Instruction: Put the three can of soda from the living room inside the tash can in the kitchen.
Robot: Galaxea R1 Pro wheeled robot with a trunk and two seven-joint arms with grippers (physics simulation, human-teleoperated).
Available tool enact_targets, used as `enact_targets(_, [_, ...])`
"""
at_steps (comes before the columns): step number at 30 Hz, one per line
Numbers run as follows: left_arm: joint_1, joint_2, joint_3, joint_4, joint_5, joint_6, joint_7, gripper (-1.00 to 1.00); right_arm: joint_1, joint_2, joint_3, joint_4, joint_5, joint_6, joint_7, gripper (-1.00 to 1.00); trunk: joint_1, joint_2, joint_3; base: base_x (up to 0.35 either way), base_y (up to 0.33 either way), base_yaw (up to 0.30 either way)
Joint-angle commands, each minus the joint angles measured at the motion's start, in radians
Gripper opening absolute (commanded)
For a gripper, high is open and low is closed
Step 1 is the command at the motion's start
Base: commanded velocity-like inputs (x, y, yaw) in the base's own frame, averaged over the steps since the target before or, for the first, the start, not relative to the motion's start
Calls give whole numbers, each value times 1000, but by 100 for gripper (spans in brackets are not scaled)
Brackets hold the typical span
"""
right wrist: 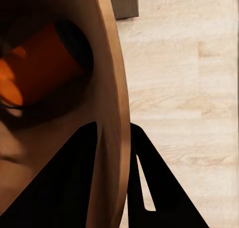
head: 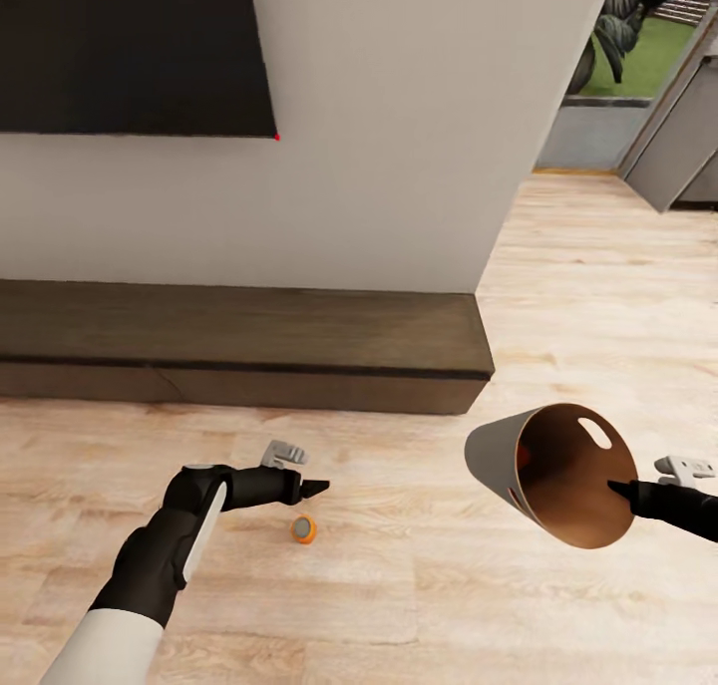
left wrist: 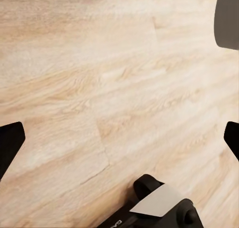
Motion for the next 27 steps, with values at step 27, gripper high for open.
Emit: enact_targets(27, [0,0,10,0,-1,1,0,100,0,1,69,0,-23,-1,5,-100,0,0,2,14,0,-24])
